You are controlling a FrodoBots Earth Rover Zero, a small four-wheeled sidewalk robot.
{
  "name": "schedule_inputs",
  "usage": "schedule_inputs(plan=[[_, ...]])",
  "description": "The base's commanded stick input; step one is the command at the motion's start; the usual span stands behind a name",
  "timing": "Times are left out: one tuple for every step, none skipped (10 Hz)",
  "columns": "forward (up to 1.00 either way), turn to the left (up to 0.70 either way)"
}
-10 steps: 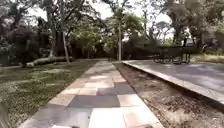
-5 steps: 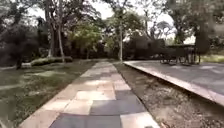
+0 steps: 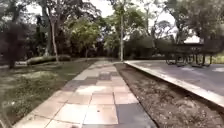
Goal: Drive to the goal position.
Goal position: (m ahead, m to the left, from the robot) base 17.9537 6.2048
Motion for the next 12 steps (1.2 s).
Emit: schedule_inputs(plan=[[1.00,0.00],[1.00,0.00],[1.00,0.00],[1.00,0.00],[1.00,0.00],[1.00,0.00],[1.00,0.00],[1.00,0.00],[1.00,0.00],[1.00,0.00],[1.00,0.00],[1.00,0.00]])
